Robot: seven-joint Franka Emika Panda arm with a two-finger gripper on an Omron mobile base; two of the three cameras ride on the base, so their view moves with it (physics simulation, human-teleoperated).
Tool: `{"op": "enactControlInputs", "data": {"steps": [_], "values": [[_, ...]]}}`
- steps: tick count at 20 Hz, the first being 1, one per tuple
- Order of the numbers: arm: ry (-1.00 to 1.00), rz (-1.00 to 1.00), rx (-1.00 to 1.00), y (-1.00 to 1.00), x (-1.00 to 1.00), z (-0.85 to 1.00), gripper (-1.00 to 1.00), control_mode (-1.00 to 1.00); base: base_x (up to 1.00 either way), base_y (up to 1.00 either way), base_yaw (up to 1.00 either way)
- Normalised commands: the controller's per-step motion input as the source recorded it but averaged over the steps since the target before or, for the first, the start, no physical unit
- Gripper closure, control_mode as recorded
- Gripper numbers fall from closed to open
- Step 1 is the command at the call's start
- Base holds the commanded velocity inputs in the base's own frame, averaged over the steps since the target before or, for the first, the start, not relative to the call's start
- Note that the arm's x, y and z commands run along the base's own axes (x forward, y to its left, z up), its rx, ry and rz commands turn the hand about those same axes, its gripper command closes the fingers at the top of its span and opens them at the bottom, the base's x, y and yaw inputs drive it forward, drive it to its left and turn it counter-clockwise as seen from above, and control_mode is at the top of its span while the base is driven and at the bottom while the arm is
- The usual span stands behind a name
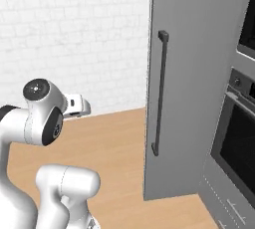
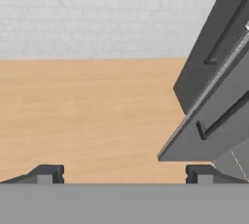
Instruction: Place one lemon wedge and one chicken drumstick in each tupperware on the nearby counter, to pack two identical lunches.
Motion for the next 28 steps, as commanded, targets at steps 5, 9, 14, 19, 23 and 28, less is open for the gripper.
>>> {"op": "enactControlInputs", "data": {"steps": [5, 9, 14, 19, 23, 28], "values": [[0.00, 0.00, 0.00, 0.00, 0.00, 0.00, -1.00, 1.00, 1.00, 1.00, 0.00], [0.00, 0.00, 0.00, 0.00, 0.00, 0.00, -1.00, 1.00, 1.00, 0.91, -0.03], [0.00, 0.00, 0.00, 0.00, 0.00, 0.00, -1.00, 1.00, 1.00, 0.62, -0.10], [0.00, 0.00, 0.00, 0.00, 0.00, 0.00, -1.00, 1.00, 1.00, 0.48, -0.20], [0.00, 0.00, 0.00, 0.00, 0.00, 0.00, -1.00, 1.00, 1.00, 0.53, -0.44], [0.00, 0.00, 0.00, 0.00, 0.00, 0.00, -1.00, 1.00, 0.62, 0.26, -0.73]]}}
